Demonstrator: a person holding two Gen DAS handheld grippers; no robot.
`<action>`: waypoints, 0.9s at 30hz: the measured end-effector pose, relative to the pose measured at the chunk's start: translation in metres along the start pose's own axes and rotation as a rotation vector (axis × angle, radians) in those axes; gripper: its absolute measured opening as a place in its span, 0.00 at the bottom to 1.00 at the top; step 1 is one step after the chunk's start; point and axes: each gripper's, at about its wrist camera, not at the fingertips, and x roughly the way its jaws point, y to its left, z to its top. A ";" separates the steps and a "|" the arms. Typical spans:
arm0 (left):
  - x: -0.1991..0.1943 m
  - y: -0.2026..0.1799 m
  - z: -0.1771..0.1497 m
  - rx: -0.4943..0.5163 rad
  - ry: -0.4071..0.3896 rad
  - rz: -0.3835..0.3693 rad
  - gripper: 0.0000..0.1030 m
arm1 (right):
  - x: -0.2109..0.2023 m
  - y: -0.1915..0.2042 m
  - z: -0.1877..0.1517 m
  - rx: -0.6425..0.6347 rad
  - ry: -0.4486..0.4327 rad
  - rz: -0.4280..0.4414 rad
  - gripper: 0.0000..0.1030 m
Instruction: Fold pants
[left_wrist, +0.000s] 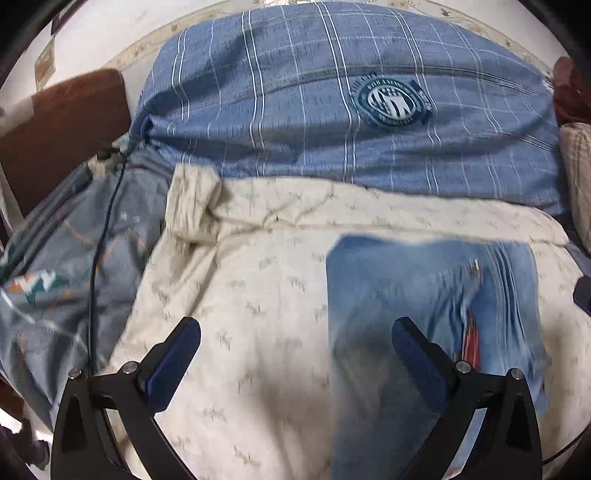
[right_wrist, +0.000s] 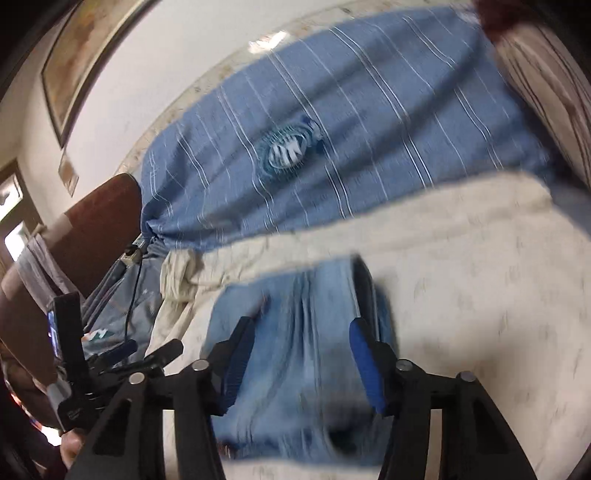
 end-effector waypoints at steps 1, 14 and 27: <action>0.004 -0.004 0.007 0.008 0.001 0.013 1.00 | 0.008 0.006 0.008 -0.015 0.004 -0.009 0.38; 0.075 -0.038 0.016 0.056 0.169 -0.024 1.00 | 0.115 -0.011 0.012 -0.029 0.208 -0.169 0.31; 0.093 -0.036 0.016 0.053 0.243 -0.091 1.00 | 0.134 -0.003 0.010 -0.100 0.274 -0.233 0.32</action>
